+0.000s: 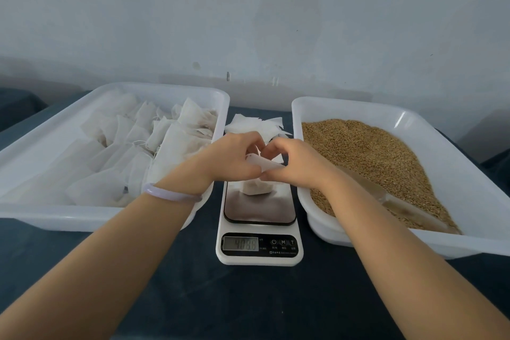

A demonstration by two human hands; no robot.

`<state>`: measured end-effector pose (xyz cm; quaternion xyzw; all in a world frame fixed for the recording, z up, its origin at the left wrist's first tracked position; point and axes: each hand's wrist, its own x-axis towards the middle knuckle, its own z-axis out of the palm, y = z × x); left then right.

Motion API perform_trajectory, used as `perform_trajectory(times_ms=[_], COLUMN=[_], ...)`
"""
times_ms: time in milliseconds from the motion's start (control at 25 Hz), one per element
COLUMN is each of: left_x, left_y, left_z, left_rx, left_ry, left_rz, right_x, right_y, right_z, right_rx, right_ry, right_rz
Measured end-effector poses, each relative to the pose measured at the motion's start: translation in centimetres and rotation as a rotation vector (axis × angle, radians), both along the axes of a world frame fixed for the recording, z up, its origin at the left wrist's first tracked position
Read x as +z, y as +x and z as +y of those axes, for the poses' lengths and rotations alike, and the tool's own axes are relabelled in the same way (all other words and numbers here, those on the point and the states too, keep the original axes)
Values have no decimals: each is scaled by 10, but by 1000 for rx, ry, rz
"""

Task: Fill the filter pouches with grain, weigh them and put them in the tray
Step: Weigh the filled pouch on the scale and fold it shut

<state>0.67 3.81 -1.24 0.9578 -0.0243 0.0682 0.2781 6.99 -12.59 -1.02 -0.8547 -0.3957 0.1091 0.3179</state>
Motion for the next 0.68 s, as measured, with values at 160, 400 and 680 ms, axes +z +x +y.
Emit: perform_trajectory(times_ms=[160,400,680], left_x=[-1,0,-2], left_y=[0,-1,0], left_z=[2,3,5], left_rx=[-4,-14,-21], left_ry=[-43,-67,-74], left_rz=[6,2,-11], right_x=[-1,-2,-3], right_y=[1,3,3], right_z=[-1,-1,-2], right_rx=[-8,-8,-2], right_ry=[55,61,65], right_rz=[27,37,37])
